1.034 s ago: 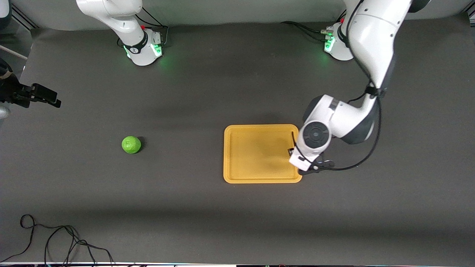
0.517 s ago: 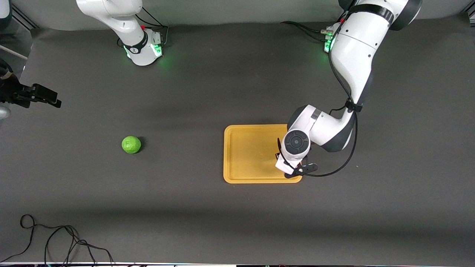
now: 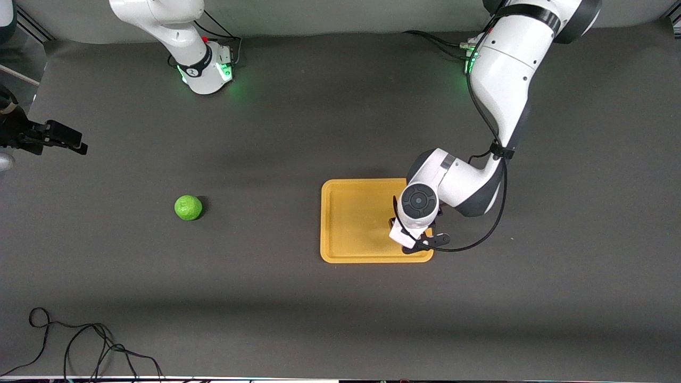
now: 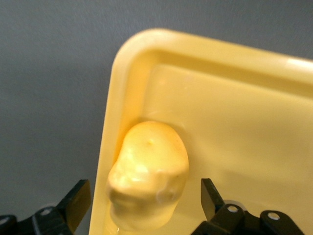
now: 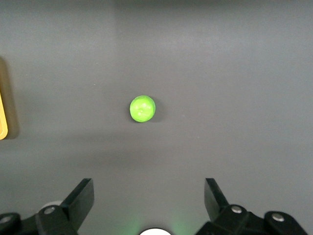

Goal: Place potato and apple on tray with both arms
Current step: 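Carry the potato with the left gripper over the tray, then open the left gripper to drop the potato while the right gripper reaches out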

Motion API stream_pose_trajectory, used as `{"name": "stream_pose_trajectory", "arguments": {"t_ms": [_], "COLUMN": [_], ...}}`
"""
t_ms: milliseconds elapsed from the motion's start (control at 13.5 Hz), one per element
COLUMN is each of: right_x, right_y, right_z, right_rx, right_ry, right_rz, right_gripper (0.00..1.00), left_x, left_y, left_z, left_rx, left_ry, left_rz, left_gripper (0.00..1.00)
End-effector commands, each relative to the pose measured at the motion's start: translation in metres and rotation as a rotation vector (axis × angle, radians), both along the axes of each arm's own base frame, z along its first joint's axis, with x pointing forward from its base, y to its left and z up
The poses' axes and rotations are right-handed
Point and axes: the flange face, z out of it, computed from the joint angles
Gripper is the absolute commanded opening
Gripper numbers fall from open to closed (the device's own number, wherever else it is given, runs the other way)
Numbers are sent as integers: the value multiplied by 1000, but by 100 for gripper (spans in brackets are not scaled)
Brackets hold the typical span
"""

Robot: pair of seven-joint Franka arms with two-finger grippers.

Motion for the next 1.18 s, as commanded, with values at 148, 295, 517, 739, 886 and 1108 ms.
{"name": "stream_pose_trajectory", "arguments": {"t_ms": [148, 295, 517, 739, 886, 1108], "right_x": [6, 7, 8, 6, 7, 4], "right_y": [23, 27, 33, 36, 46, 57], "right_z": [-4, -30, -80, -143, -185, -261], "right_rx": [17, 19, 24, 52, 57, 49], "right_ry": [-40, -41, -44, -51, -57, -81], "right_rz": [37, 42, 50, 37, 45, 59], "right_gripper": [100, 100, 100, 100, 100, 100], "left_x": [27, 33, 35, 0, -23, -38], "left_y": [80, 112, 189, 265, 309, 339], "left_z": [111, 141, 204, 252, 278, 300], "left_rx": [18, 33, 20, -4, -69, -93], "left_ry": [-1, -23, -13, -12, -23, -37], "left_rz": [-75, -83, -151, -242, -290, -312], "left_gripper": [100, 100, 100, 100, 100, 100]}}
